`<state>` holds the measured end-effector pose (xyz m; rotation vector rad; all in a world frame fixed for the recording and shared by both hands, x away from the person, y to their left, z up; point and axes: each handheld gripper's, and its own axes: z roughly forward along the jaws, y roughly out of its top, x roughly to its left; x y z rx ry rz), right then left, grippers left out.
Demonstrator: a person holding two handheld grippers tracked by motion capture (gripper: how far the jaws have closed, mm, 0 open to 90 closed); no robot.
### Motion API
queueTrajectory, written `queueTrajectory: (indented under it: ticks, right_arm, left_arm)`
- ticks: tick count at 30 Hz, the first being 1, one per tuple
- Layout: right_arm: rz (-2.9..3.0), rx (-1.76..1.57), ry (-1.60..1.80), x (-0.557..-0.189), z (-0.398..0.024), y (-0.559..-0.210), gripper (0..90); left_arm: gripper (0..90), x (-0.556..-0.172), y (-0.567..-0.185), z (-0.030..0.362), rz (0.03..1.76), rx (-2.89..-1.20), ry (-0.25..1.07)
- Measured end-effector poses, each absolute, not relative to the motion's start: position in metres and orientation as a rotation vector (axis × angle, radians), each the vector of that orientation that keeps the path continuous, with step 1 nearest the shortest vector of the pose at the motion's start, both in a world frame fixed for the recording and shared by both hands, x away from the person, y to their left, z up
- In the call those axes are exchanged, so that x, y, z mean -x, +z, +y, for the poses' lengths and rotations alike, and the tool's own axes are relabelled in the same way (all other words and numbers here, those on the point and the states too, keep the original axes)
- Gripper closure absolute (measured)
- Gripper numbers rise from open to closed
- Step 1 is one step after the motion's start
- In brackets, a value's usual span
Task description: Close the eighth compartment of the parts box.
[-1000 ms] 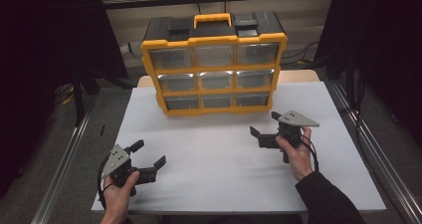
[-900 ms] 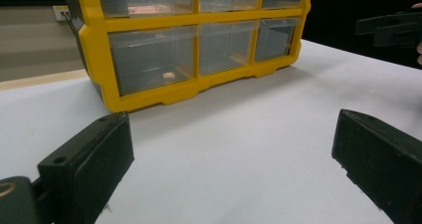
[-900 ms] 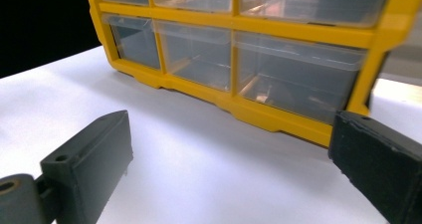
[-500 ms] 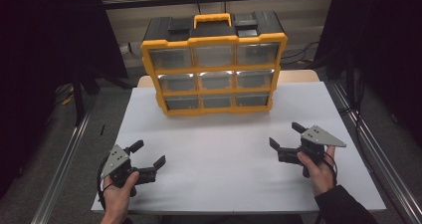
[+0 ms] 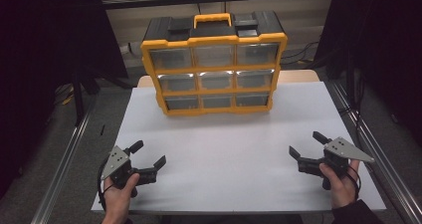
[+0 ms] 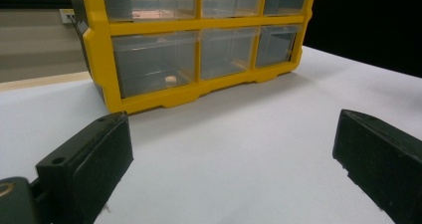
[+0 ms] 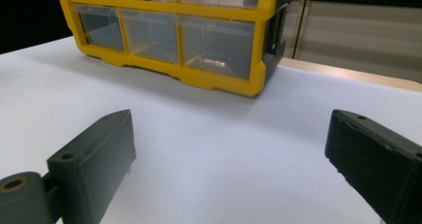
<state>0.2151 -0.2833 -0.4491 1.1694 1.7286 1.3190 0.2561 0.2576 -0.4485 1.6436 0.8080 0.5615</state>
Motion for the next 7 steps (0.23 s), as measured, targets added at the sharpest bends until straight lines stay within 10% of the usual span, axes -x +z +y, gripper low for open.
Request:
queueTrajectory:
  ticks: [7]
  right_arm:
    - [1.74, -1.17, 1.313, -0.2142, -0.2846, -0.4511, 4.9]
  left_arm:
    - [2.0, -0.2573, -0.449, 0.2562, 0.808, -1.661, 0.567]
